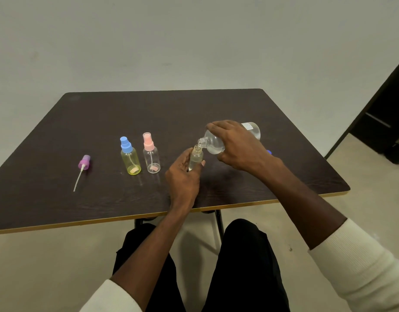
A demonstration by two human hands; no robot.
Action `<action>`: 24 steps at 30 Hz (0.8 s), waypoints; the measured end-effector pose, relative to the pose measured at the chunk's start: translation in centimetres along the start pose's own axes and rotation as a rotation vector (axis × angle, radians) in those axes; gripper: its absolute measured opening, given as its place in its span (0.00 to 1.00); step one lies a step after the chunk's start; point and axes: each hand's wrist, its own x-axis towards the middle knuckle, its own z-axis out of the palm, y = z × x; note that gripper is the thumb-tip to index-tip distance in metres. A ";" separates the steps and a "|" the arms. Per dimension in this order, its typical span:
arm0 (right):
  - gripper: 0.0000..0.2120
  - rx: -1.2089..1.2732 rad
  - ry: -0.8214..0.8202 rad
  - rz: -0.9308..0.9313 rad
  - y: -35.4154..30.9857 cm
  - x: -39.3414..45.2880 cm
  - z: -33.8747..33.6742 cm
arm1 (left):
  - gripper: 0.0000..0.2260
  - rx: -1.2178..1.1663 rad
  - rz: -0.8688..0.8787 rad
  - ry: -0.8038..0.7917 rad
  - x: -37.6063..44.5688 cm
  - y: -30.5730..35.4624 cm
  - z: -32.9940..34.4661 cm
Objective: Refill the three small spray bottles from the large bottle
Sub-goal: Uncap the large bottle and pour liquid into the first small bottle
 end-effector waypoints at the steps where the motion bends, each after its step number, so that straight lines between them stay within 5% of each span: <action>1: 0.36 0.000 0.001 0.002 0.0 0.0 0.0 | 0.18 0.001 0.002 0.001 0.0 0.0 0.0; 24: 0.36 0.009 0.002 0.003 -0.2 0.0 -0.1 | 0.16 0.018 0.026 0.004 -0.1 0.0 -0.1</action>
